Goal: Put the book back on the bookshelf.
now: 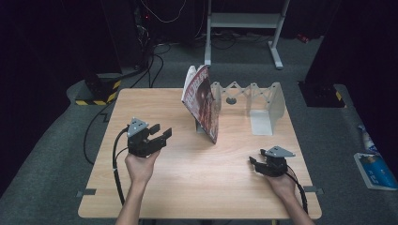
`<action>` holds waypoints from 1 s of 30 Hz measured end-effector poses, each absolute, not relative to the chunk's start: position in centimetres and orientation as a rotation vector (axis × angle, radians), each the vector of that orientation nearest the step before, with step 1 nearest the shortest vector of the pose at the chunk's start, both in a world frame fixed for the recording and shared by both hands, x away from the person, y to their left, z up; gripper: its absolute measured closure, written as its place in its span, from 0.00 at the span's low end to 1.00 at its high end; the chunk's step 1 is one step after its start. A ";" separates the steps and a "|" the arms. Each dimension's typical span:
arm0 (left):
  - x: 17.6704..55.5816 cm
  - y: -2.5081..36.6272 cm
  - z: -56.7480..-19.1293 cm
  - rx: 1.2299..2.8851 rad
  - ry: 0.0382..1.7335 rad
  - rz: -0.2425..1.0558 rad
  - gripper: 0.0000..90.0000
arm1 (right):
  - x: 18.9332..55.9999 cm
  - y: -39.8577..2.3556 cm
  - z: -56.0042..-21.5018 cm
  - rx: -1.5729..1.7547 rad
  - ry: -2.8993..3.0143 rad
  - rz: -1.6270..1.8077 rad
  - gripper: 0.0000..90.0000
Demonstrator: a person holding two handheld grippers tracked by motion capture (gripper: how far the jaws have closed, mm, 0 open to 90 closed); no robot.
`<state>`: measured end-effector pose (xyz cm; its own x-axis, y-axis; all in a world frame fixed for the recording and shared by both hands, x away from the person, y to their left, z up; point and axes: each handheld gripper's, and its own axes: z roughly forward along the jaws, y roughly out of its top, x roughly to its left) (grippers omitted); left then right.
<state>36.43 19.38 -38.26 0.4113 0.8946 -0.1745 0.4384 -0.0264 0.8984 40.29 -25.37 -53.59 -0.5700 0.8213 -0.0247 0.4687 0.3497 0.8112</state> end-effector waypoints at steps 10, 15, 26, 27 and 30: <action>36.3 19.3 -39.1 1.642 1.198 0.539 0.51 | 40.3 -25.4 -53.6 1.127 2.187 1.102 0.42; 36.2 19.4 -39.5 1.647 1.206 0.540 0.51 | 40.3 -25.4 -53.6 1.128 2.187 1.102 0.42; 35.9 19.4 -40.9 1.647 1.222 0.512 0.51 | 40.3 -25.4 -53.6 1.127 2.187 1.102 0.42; 35.9 19.4 -41.0 1.647 1.224 0.510 0.51 | 40.3 -25.4 -53.6 1.127 2.187 1.102 0.42; 35.8 19.4 -41.3 1.643 1.231 0.501 0.51 | 40.3 -25.4 -53.6 1.127 2.187 1.102 0.42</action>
